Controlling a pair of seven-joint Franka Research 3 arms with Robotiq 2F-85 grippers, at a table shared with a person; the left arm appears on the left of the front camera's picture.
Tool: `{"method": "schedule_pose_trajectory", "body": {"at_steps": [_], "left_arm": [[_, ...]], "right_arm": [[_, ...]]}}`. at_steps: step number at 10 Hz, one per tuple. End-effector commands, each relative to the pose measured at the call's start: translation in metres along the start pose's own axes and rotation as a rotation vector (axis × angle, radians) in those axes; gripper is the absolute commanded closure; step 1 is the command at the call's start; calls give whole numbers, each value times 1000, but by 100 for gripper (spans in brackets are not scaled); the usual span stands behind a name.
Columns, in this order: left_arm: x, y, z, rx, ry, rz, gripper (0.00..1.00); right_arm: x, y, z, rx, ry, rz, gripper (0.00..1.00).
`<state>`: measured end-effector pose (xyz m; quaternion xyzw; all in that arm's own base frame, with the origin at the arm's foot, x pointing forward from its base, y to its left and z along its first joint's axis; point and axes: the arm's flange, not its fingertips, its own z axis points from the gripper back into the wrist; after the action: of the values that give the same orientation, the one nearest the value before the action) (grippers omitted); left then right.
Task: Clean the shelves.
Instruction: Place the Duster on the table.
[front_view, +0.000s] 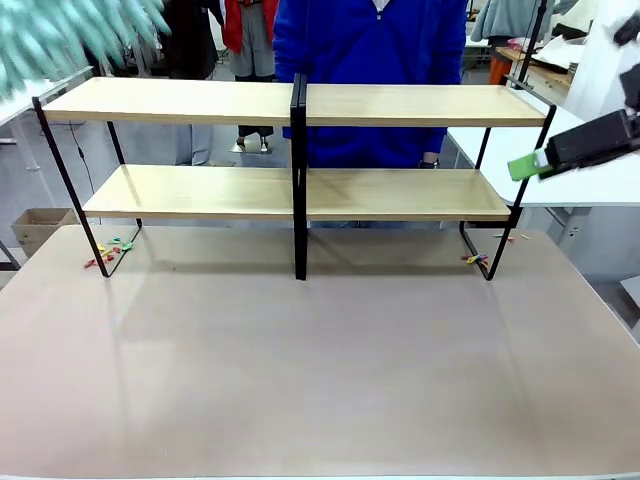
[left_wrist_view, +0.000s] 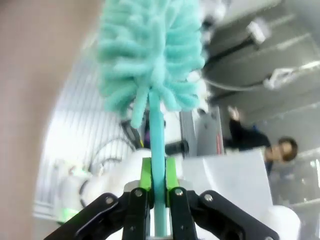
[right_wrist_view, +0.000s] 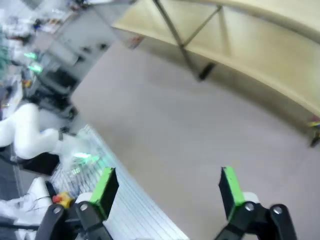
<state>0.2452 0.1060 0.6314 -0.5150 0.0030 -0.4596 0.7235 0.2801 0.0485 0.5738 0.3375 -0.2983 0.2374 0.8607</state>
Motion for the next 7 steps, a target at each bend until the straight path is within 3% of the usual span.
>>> {"method": "schedule_pose_trajectory", "body": {"at_steps": [1,3,5,6,7], "left_arm": [[-13,35,10,-119,377,186,88],[-11,81,-8,-146,449,355,88],[-4,122,-7,-230,423,427,88],[-3,139,-14,-203,393,478,88],[-1,154,-18,-253,369,502,88]], "right_arm": [[-59,-54,0,341,146,-563,0],[-98,-91,15,411,39,-770,0],[-105,-102,25,356,2,-799,0],[-73,-106,29,392,50,-543,0],[-73,-106,29,392,50,-543,0]]}}
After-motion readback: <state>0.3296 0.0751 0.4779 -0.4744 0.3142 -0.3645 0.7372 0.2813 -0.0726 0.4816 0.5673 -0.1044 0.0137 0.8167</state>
